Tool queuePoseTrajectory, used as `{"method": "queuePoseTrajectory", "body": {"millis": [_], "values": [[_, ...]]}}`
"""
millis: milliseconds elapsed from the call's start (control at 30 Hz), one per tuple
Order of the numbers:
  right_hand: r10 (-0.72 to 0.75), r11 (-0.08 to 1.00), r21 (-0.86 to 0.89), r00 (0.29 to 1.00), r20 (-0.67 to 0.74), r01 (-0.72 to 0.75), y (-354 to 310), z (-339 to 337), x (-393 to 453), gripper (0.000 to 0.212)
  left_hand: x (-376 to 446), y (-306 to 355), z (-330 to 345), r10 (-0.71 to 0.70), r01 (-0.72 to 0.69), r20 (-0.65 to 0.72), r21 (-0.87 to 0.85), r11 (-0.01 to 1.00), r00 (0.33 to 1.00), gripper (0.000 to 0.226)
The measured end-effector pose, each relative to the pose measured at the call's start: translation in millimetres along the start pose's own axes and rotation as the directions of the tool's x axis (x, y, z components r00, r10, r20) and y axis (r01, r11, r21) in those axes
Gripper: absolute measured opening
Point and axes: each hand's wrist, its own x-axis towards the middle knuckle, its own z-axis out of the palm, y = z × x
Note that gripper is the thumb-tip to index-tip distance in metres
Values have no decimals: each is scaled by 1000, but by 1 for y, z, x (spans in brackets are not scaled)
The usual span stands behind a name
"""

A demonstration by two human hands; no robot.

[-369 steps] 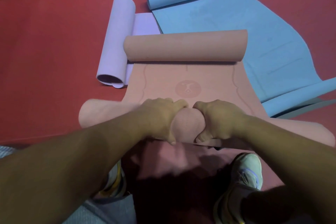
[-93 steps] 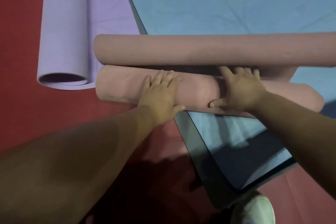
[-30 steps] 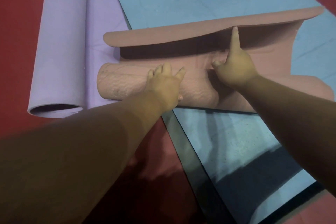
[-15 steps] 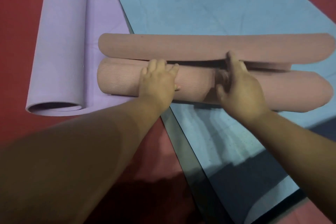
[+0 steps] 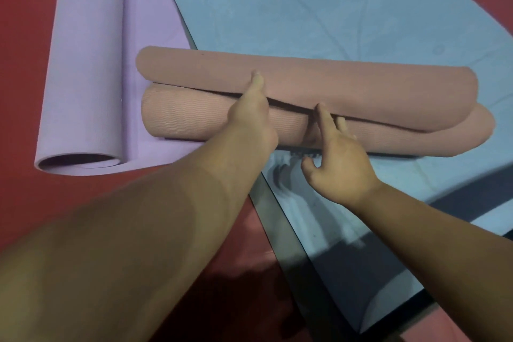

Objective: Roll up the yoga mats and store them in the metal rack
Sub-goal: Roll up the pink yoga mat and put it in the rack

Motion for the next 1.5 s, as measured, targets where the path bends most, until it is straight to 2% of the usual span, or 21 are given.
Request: {"method": "queuePoseTrajectory", "body": {"millis": [100, 167, 200, 300, 367, 467, 567, 633, 700, 733, 800, 833, 933, 967, 1033, 1200, 1233, 1333, 1400, 1500], "values": [[-88, 995, 37, 996, 4, 88, 6, -2, -3, 69, -5, 0, 7, -18, 20, -63, 34, 999, 998, 32], [-152, 983, -96, 987, 47, 156, 12, 0, -4, 53, -7, -8, 7, -28, 27, -37, -10, 1000, 999, 29], [-150, 971, -178, 986, 78, 162, 15, 1, -4, 54, -3, -13, 4, -25, 25, -28, -25, 999, 999, 29], [-89, 914, -378, 982, 168, 148, 23, 8, 0, 69, 2, -23, -4, -72, 67, -68, -70, 995, 995, 27], [-54, 869, -477, 982, 179, 134, 21, 5, 6, 69, 6, -32, -7, -89, 81, -61, -124, 989, 994, 24], [18, 801, -591, 982, 187, 98, 8, -6, 12, 53, 11, -50, -12, -87, 84, -5, -186, 979, 996, 47], [108, 785, -612, 953, 282, 92, -14, -10, 6, 40, 20, -58, -14, -87, 90, 24, -260, 961, 996, 34], [85, 807, -579, 947, 310, 117, -25, -16, -3, 20, 25, -65, -16, -105, 107, 23, -317, 942, 994, 32], [12, 843, -525, 973, 232, 115, -23, -22, -7, 23, 28, -72, -21, -80, 85, 30, -338, 937, 996, 23], [-58, 867, -486, 991, 122, 111, -18, -24, -6, 24, 30, -75, -24, -65, 74, 38, -341, 937, 997, 20], [-177, 889, -443, 981, -86, 121, -7, -28, 2, 19, 32, -77, -29, -45, 58, 44, -361, 931, 998, 17], [-184, 881, -458, 977, -103, 118, -2, -30, 9, 21, 32, -77, -30, -35, 52, 52, -378, 924, 998, 14], [-62, 863, -495, 994, 95, 101, 5, -32, 25, 71, 28, -71, -27, -13, 53, 97, -426, 903, 995, 9], [-44, 847, -522, 992, 121, 101, 5, -31, 30, 85, 27, -69, -26, -15, 60, 106, -430, 901, 994, 11], [-42, 790, -604, 992, 118, 105, 4, -27, 36, 101, 28, -71, -27, -23, 69, 111, -440, 896, 994, 13], [-11, 773, -630, 994, 108, 77, 7, -25, 46, 97, 37, -76, -22, -65, 87, 65, -434, 897, 996, 11], [-10, 779, -621, 993, 118, 81, 8, -28, 49, 90, 42, -78, -23, -65, 78, 45, -406, 911, 997, 7], [-6, 828, -557, 994, 109, 66, 9, -32, 59, 62, 46, -90, -29, -97, 93, 1, -314, 945, 995, 26], [34, 850, -525, 987, 160, 56, 12, -30, 66, 67, 44, -99, -30, -133, 130, 6, -261, 956, 991, 27], [80, 860, -509, 973, 216, 43, 17, -26, 73, 95, 45, -102, -29, -153, 169, 76, -292, 941, 985, 36]]}}
